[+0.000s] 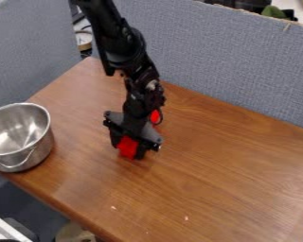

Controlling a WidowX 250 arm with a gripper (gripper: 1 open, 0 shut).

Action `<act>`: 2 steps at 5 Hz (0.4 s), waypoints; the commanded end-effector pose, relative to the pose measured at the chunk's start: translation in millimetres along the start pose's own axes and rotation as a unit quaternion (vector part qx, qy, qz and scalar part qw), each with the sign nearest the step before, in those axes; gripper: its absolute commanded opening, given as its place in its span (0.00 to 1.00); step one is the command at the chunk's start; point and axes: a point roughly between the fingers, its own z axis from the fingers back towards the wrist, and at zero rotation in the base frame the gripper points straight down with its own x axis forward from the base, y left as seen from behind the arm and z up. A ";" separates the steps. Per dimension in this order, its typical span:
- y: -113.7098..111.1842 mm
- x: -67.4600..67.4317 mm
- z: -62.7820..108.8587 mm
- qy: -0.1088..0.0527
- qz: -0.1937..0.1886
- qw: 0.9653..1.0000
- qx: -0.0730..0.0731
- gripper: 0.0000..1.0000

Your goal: Put the red object in the metal pot

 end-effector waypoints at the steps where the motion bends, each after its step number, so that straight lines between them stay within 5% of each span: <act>1: 17.4 -9.5 12.6 -0.009 -0.065 0.998 -0.003 0.00; 2: 22.5 -32.4 17.9 -0.001 -0.056 0.998 0.018 0.00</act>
